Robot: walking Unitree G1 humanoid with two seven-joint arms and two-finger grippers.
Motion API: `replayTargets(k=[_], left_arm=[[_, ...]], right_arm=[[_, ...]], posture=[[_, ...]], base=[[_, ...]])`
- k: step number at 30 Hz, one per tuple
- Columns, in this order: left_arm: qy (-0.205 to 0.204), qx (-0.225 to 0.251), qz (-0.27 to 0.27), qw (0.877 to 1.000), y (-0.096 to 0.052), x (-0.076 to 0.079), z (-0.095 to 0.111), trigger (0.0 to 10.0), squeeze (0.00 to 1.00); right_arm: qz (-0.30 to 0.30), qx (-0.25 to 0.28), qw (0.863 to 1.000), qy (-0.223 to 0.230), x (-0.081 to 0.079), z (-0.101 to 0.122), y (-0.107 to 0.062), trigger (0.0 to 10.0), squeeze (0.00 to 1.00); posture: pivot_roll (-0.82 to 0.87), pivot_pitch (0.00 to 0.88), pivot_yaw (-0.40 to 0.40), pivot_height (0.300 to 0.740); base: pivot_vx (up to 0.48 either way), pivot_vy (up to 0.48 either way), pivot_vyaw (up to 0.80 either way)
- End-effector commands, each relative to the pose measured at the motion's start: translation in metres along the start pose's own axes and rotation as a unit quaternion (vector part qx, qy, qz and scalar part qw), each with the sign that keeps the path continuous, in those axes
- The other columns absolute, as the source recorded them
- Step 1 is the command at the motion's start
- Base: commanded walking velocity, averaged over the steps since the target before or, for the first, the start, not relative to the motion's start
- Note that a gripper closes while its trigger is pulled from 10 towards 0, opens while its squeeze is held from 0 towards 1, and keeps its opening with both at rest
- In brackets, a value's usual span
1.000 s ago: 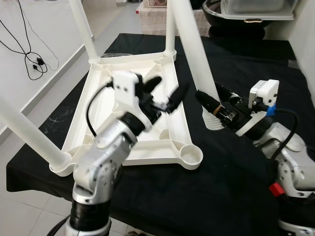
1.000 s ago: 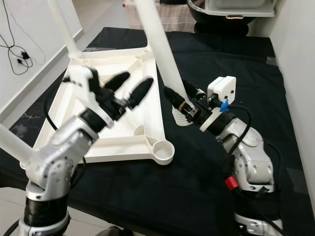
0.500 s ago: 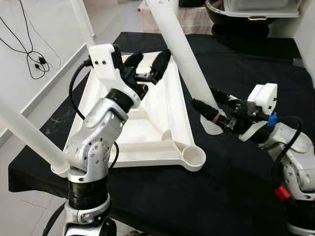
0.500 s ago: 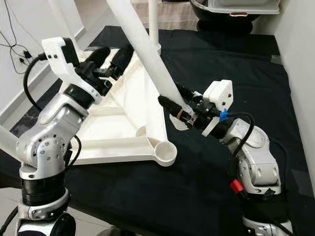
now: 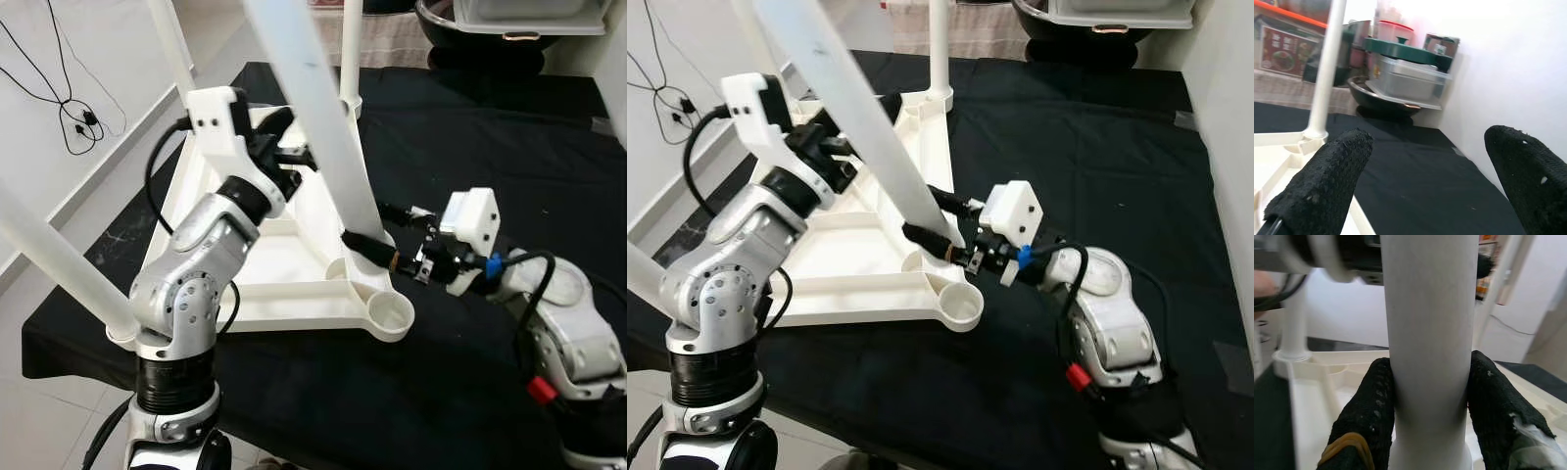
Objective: Building children table
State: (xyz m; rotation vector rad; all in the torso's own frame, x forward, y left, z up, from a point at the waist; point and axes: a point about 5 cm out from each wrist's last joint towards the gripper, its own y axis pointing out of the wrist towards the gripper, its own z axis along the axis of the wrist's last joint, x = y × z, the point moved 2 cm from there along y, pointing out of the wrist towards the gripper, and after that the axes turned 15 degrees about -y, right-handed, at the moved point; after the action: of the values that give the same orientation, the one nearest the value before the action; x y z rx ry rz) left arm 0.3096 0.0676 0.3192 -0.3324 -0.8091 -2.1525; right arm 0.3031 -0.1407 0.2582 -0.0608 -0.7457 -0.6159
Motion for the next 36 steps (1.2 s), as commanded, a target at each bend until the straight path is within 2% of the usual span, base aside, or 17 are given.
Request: replayTargets(k=[1,2,4,5,6,10,15,16,17,19,20,22,24,25,27,34,36], left_arm=[[0.004,-0.007,-0.004,1.0,-0.004,0.002,-0.002,10.0,0.0],[0.004,-0.007,-0.004,1.0,-0.004,0.002,-0.002,10.0,0.0],[0.008,-0.002,0.001,1.0,-0.005,0.0,0.0,10.0,0.0],[0.008,-0.002,0.001,1.0,-0.005,0.0,0.0,10.0,0.0],[0.011,0.001,0.005,1.0,-0.005,-0.001,0.001,10.0,0.0],[0.015,0.001,0.007,1.0,-0.006,-0.002,0.003,10.0,0.0],[0.019,0.0,0.006,1.0,-0.006,-0.001,0.003,10.0,0.0],[0.025,-0.001,0.005,1.0,-0.006,-0.001,0.003,10.0,0.0],[0.025,-0.001,0.005,1.0,-0.006,-0.001,0.003,10.0,0.0],[0.054,-0.004,0.002,0.999,-0.005,0.0,0.003,10.0,0.0],[0.084,-0.007,0.001,0.996,-0.004,0.0,0.003,10.0,0.0],[0.084,-0.007,0.001,0.996,-0.004,0.0,0.003,10.0,0.0],[0.13,-0.02,-0.015,0.991,-0.002,0.004,-0.001,10.0,0.0],[0.13,-0.02,-0.015,0.991,-0.002,0.004,-0.001,10.0,0.0],[0.16,-0.038,-0.056,0.985,0.0,0.016,-0.006,10.0,0.0],[0.186,-0.044,-0.08,0.978,0.0,0.023,-0.007,10.0,0.0],[0.192,-0.043,-0.079,0.977,-0.001,0.023,-0.006,10.0,0.0]], right_arm=[[-0.06,-0.016,0.998,0.003,0.015,-0.006,-0.001,10.0,0.0],[-0.06,-0.016,0.998,0.003,0.015,-0.006,-0.001,10.0,0.0],[-0.112,-0.038,0.993,0.015,0.029,-0.014,-0.004,10.0,0.0],[-0.112,-0.038,0.993,0.015,0.029,-0.014,-0.004,10.0,0.0],[-0.155,-0.051,0.986,0.033,0.04,-0.02,-0.006,10.0,0.0],[-0.17,-0.059,0.983,0.032,0.044,-0.023,-0.008,10.0,0.0],[-0.146,-0.058,0.988,0.01,0.039,-0.021,-0.008,10.0,0.0],[-0.125,-0.069,0.99,-0.013,0.034,-0.023,-0.007,10.0,0.0],[-0.125,-0.069,0.99,-0.013,0.034,-0.023,-0.007,10.0,0.0],[-0.07,-0.104,0.99,-0.069,0.022,-0.029,-0.005,10.0,0.0],[-0.058,-0.111,0.989,-0.076,0.018,-0.031,-0.004,10.0,0.0],[-0.058,-0.111,0.989,-0.076,0.018,-0.031,-0.004,10.0,0.0],[-0.05,-0.12,0.989,-0.078,0.016,-0.032,-0.002,10.0,0.0],[-0.05,-0.12,0.989,-0.078,0.016,-0.032,-0.002,10.0,0.0],[-0.051,-0.124,0.988,-0.079,0.016,-0.033,-0.001,10.0,0.0],[-0.056,-0.129,0.987,-0.076,0.018,-0.034,-0.002,10.0,0.0],[-0.08,-0.14,0.985,-0.063,0.025,-0.038,-0.005,10.0,0.0]], posture=[[-0.07,0.173,0.056,0.74],[-0.07,0.173,0.056,0.74],[-0.07,0.174,0.053,0.74],[-0.07,0.174,0.053,0.74],[-0.07,0.176,0.051,0.74],[-0.07,0.177,0.052,0.74],[-0.07,0.177,0.052,0.74],[-0.07,0.176,0.054,0.74],[-0.07,0.176,0.054,0.74],[-0.07,0.176,0.055,0.74],[-0.07,0.175,0.054,0.74],[-0.07,0.175,0.054,0.74],[-0.07,0.173,0.056,0.74],[-0.07,0.173,0.056,0.74],[-0.07,0.173,0.055,0.74],[-0.07,0.176,0.054,0.74],[-0.07,0.177,0.052,0.74]], base=[[0.0,0.0,0.0],[0.0,0.0,0.0],[0.0,0.0,0.0],[0.0,0.0,0.0],[0.0,0.0,0.0],[0.0,0.0,0.0],[0.0,0.0,0.0],[0.0,0.0,0.0],[0.0,0.0,0.0],[0.0,0.0,0.0],[0.0,0.0,0.0],[0.0,0.0,0.0],[0.0,0.0,0.0],[0.0,0.0,0.0],[0.0,0.0,0.0],[0.0,0.0,0.0],[0.0,0.0,0.0]])
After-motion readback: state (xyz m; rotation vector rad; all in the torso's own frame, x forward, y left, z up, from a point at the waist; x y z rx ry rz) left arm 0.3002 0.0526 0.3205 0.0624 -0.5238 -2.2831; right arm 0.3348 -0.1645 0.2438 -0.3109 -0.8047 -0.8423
